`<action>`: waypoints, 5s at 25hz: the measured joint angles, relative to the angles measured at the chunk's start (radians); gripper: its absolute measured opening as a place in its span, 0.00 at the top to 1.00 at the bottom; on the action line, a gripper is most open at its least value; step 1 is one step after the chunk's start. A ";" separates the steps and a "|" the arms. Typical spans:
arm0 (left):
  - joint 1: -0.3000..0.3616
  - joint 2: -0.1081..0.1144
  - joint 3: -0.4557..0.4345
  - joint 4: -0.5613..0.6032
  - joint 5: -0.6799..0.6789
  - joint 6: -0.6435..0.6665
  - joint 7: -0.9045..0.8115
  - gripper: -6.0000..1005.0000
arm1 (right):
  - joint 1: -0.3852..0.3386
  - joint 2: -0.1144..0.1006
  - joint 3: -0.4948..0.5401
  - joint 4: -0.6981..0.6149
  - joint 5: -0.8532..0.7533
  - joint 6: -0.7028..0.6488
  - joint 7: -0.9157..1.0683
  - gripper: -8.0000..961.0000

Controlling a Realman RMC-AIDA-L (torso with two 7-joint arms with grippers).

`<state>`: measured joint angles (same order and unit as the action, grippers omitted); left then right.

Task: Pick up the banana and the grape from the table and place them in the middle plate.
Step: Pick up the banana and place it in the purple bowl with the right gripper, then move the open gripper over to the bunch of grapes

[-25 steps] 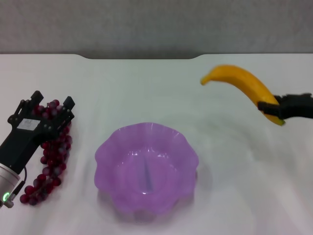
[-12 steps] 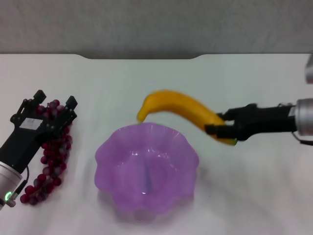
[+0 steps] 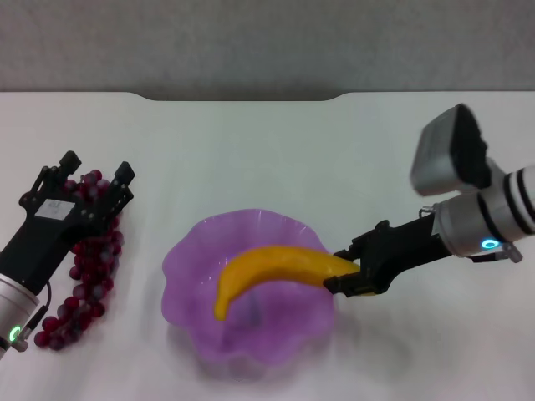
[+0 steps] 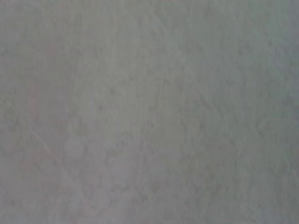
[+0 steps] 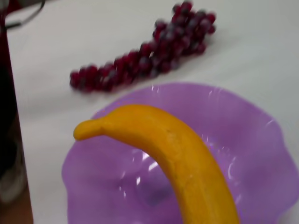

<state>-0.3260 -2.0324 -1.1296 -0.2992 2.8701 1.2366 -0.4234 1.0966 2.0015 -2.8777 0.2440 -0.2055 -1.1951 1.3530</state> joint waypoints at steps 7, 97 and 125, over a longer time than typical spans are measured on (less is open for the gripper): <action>-0.001 0.000 0.005 0.000 0.000 0.000 0.000 0.11 | 0.024 0.001 0.000 -0.041 -0.067 0.101 0.012 0.49; 0.001 0.001 0.034 -0.026 0.000 -0.030 -0.002 0.12 | 0.010 0.020 0.002 0.373 0.329 0.398 0.180 0.96; -0.021 -0.002 0.036 -0.035 0.000 -0.051 0.000 0.12 | -0.449 0.031 0.010 0.627 1.166 0.009 0.099 0.99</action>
<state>-0.3472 -2.0341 -1.0939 -0.3345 2.8701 1.1854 -0.4231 0.6474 2.0321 -2.8676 0.8707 0.9602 -1.1864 1.4516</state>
